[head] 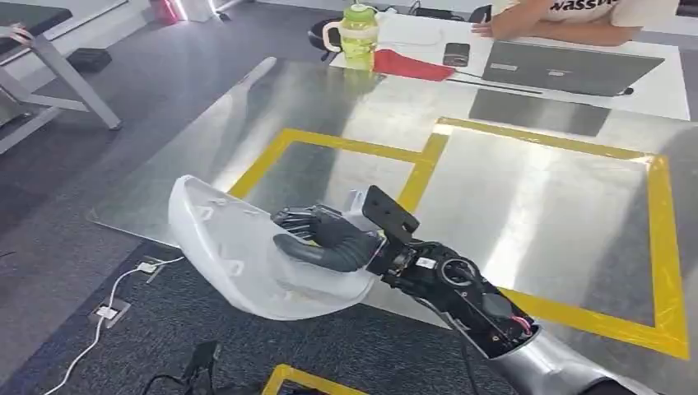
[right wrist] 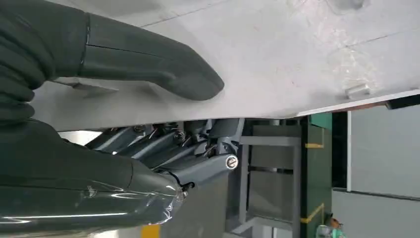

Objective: Take the parts from the cabinet and place them on the table.

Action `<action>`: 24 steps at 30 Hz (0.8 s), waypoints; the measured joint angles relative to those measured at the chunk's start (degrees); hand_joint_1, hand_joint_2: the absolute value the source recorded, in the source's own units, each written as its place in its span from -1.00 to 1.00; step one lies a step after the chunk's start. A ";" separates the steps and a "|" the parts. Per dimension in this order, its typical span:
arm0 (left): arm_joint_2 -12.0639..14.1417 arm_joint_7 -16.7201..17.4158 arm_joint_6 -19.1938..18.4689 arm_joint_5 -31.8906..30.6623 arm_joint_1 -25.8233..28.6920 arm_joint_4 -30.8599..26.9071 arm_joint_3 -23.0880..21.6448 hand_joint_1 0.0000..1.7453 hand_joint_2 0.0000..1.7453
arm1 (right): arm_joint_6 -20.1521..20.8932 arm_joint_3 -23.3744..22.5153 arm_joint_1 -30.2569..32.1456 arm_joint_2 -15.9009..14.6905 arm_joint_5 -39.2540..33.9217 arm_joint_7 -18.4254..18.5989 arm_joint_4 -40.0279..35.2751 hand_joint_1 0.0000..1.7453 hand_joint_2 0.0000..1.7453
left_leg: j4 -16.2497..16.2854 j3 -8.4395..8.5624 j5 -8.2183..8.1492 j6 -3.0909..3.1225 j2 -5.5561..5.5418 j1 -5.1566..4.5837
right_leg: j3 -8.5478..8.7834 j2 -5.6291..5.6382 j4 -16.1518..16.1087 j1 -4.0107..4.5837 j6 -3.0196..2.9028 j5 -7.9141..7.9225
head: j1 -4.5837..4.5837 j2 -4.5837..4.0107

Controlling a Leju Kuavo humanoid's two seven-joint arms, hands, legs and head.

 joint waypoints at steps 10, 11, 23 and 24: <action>0.07 0.00 -0.04 -0.11 -0.58 0.00 0.00 -1.00 1.00 | 0.96 1.84 -5.45 2.10 0.35 -0.20 3.35 1.00 1.00 | -12.98 6.05 4.29 2.91 0.20 -0.27 | -3.71 0.21 8.83 0.16 2.29 -5.88 | 1.05 0.00; 0.04 -0.02 -0.04 -0.11 -0.56 0.00 0.00 -1.00 1.00 | 0.96 2.01 -5.51 2.10 0.43 -0.20 3.78 1.00 1.00 | -12.97 6.04 4.28 2.95 0.10 -0.32 | -6.17 0.28 14.16 0.16 2.39 -8.18 | 1.18 0.00; 0.02 0.24 -0.15 -0.63 -0.95 0.00 0.00 -1.00 1.00 | -1.68 4.85 -11.51 5.13 5.88 0.53 9.79 1.00 1.00 | -12.32 5.71 4.02 2.52 -0.91 -0.61 | -1.20 1.02 0.75 0.56 1.37 0.02 | 1.51 0.00; 0.02 0.24 -0.13 -0.74 -0.97 0.00 0.00 -1.00 1.00 | -2.19 5.12 -12.08 5.38 6.56 0.33 10.41 1.00 1.00 | -12.48 5.81 4.07 2.44 -0.91 -0.58 | -1.20 1.05 0.75 0.59 1.34 0.05 | 1.48 0.00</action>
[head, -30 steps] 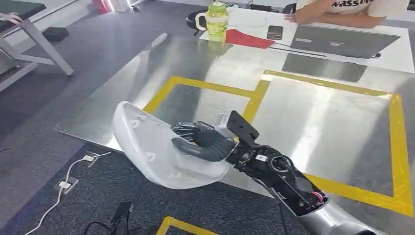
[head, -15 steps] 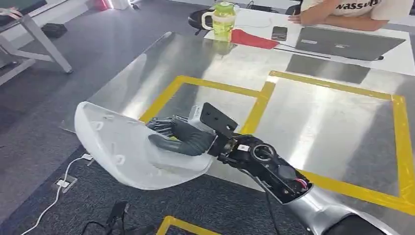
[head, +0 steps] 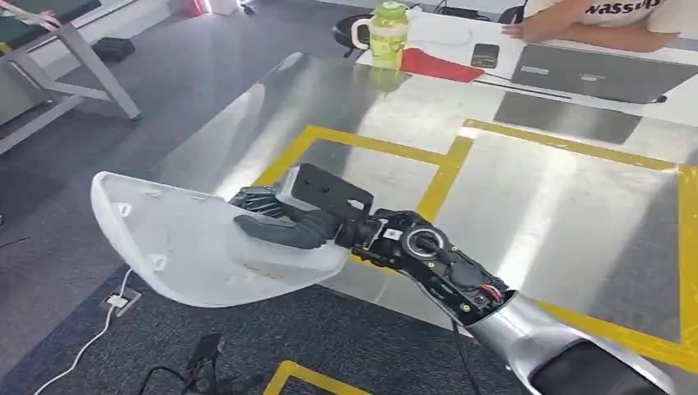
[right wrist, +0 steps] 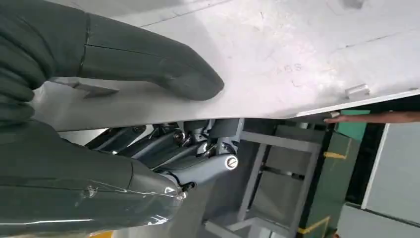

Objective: Take the parts from the cabinet and place them on the table.

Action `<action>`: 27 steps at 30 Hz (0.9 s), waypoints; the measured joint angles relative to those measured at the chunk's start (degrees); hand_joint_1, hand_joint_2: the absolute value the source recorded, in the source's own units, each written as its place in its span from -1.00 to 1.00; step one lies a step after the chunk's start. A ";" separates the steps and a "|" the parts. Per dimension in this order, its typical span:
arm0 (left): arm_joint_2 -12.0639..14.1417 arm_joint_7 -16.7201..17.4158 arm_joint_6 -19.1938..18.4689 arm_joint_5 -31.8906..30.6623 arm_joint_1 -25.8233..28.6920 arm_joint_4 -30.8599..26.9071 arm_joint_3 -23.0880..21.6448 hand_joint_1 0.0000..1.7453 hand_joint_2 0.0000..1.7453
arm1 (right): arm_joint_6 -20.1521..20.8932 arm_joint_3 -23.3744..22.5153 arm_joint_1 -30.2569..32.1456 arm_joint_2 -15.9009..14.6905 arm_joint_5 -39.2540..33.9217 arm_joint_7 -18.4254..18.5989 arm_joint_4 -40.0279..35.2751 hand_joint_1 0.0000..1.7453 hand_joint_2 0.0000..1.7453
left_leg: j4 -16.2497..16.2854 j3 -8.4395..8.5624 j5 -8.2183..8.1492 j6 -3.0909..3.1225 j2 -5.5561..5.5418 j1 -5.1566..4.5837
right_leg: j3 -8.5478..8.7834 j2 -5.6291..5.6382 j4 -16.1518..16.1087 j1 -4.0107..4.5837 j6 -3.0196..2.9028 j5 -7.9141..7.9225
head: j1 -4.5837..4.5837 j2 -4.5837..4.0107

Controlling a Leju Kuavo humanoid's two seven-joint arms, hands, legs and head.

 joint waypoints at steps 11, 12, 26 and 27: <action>0.15 -0.09 -0.02 -0.55 -0.06 0.00 0.00 -1.00 1.00 | -12.70 3.58 -7.30 5.20 17.03 -0.28 11.52 1.00 1.00 | -0.65 0.19 0.39 -0.87 -0.01 0.12 | -0.12 -0.04 0.03 0.13 -0.57 0.02 | -0.33 0.00; 0.17 -0.07 -0.04 -0.66 -0.08 0.00 0.00 -1.00 1.00 | -13.33 3.78 -7.84 5.64 17.83 -0.07 12.48 1.00 1.00 | -0.65 0.18 0.37 -0.90 -0.01 0.12 | -0.12 -0.04 0.03 0.13 -0.57 0.02 | -0.31 0.00; 0.26 0.02 -0.09 -1.20 -0.62 0.00 0.00 -1.00 1.00 | -17.42 6.82 -10.68 8.68 24.54 1.90 19.21 1.00 1.00 | -0.58 0.16 0.29 -1.01 -0.02 0.00 | 0.01 -0.04 -0.14 -0.01 -0.53 0.05 | -0.04 0.00; 0.26 0.02 -0.09 -1.20 -0.62 0.00 0.00 -1.00 1.00 | -17.73 6.99 -10.75 8.76 25.03 2.17 19.45 1.00 1.00 | -0.57 0.16 0.29 -1.01 -0.02 -0.01 | 0.01 -0.04 -0.14 -0.02 -0.53 0.05 | -0.02 0.00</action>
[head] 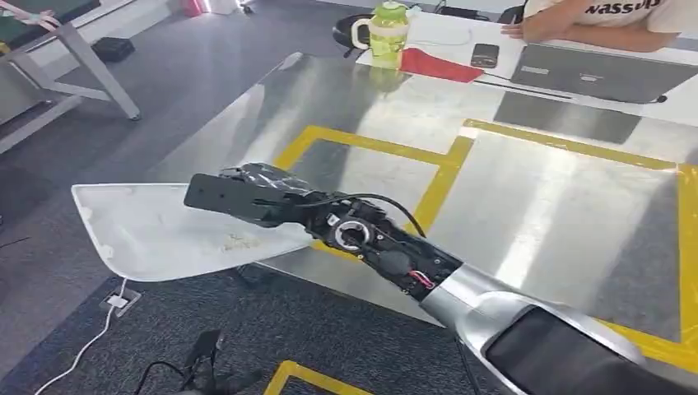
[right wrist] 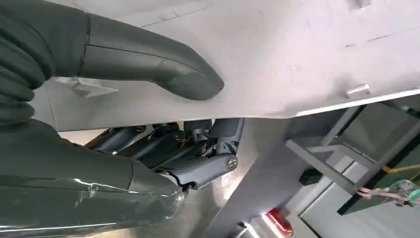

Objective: Take the parts from the cabinet and place them on the table.

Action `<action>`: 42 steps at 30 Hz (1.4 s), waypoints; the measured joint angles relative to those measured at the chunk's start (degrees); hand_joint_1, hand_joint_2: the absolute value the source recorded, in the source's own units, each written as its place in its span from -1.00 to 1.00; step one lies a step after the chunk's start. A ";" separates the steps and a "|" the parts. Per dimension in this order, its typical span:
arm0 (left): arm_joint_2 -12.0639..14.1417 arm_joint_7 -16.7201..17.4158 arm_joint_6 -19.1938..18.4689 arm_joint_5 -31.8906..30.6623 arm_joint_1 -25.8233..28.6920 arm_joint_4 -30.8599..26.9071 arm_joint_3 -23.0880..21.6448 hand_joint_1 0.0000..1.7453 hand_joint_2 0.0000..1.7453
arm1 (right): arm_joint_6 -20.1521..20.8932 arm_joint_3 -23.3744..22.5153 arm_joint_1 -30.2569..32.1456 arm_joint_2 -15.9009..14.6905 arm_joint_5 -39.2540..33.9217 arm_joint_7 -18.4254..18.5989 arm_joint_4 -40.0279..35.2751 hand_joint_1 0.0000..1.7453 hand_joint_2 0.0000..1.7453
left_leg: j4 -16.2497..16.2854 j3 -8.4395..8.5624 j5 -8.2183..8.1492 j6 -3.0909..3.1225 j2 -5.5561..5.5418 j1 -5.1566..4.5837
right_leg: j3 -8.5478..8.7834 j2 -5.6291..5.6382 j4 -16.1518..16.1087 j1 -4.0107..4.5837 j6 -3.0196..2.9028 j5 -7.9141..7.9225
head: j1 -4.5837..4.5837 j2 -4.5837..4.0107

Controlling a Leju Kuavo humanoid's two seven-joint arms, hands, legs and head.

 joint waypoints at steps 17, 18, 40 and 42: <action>-0.44 1.05 -0.42 -1.59 -1.00 0.00 -0.02 -1.00 1.00 | -9.35 8.56 -3.22 0.79 8.94 10.77 2.69 1.00 1.00 | 0.01 0.00 0.00 0.00 0.00 0.00 | -0.01 0.00 0.00 0.00 0.00 0.02 | 0.11 0.00; -0.46 1.12 -0.46 -1.70 -1.03 0.00 -0.02 -1.00 1.00 | -9.70 9.07 -3.43 0.79 9.11 11.04 2.86 1.00 1.00 | 0.01 0.01 0.00 0.00 0.00 0.00 | -0.01 0.00 0.00 0.00 0.00 0.02 | 0.11 0.00; -1.57 2.84 -1.05 -3.48 -2.61 0.00 -1.44 -1.00 1.00 | -13.05 16.26 -4.82 0.81 14.64 17.64 4.52 1.00 1.00 | 0.02 0.01 0.00 0.00 0.00 0.00 | 0.00 0.01 0.00 0.00 0.01 0.03 | 0.17 0.00; -1.68 3.04 -1.05 -3.63 -2.66 0.00 -1.49 -1.00 1.00 | -12.89 16.79 -4.83 0.81 15.19 17.83 4.55 1.00 1.00 | 0.02 0.01 0.00 0.00 0.00 0.00 | 0.00 0.01 0.00 0.00 0.01 0.03 | 0.17 0.00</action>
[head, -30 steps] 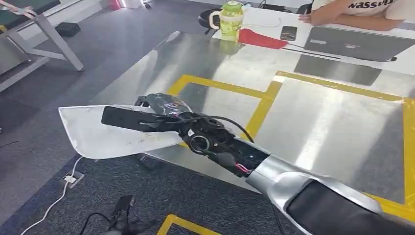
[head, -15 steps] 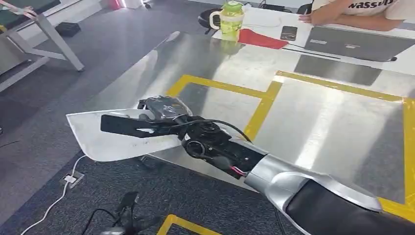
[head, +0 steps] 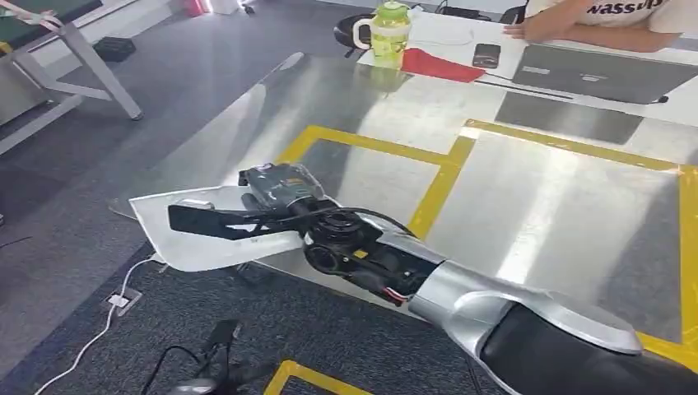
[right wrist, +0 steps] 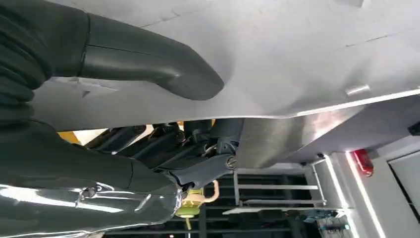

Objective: Take the parts from the cabinet and place them on the table.

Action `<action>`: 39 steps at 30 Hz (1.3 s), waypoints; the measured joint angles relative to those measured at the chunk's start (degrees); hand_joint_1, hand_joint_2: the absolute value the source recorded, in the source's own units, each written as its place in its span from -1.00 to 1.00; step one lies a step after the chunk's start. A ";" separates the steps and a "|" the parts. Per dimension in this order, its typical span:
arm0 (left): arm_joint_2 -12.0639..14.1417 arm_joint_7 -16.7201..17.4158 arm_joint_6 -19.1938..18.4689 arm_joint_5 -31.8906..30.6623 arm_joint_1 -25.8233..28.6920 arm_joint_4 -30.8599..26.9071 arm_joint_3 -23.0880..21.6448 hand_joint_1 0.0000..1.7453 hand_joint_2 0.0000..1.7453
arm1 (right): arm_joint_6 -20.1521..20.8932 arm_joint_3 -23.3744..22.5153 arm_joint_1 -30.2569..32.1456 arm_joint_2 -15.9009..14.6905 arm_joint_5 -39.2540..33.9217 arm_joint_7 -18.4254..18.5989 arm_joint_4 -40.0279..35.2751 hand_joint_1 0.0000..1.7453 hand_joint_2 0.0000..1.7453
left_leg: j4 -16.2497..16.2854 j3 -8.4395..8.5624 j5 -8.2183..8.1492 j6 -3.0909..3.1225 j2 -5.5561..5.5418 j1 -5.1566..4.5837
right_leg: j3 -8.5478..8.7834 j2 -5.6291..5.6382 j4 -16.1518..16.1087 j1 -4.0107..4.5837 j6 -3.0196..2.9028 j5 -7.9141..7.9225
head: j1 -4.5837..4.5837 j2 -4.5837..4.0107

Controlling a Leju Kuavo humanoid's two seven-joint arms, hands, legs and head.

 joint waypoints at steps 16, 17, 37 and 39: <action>-0.57 0.37 -0.53 -0.77 -0.72 0.00 -0.94 -1.00 1.00 | 2.12 2.16 -1.48 0.00 -3.35 3.10 1.97 1.00 1.00 | 0.01 0.01 0.00 0.00 0.00 0.00 | 0.00 0.00 0.00 0.00 0.00 0.01 | 0.02 0.00; -0.66 0.35 -0.52 -0.76 -0.72 0.00 -1.00 -1.00 1.00 | 2.01 1.99 -1.82 0.00 -4.04 3.10 2.75 1.00 1.00 | 0.02 0.01 0.00 0.00 0.00 0.00 | 0.00 0.00 0.00 0.00 0.00 0.01 | 0.00 0.00; -0.29 -0.53 0.22 1.07 0.61 0.00 -1.44 -1.00 1.00 | 0.85 -6.97 -3.67 -5.00 -1.38 1.79 11.23 1.00 1.00 | 0.08 0.00 0.00 0.00 0.02 0.00 | -0.02 0.03 -0.01 0.00 0.00 0.03 | 0.02 0.00; -0.22 -0.72 0.24 1.22 0.71 0.00 -1.44 -1.00 1.00 | 0.85 -7.76 -3.62 -5.42 -1.36 1.70 11.43 1.00 1.00 | 0.08 0.00 0.00 0.00 0.02 0.00 | -0.02 0.03 0.00 0.00 0.00 0.03 | 0.02 0.00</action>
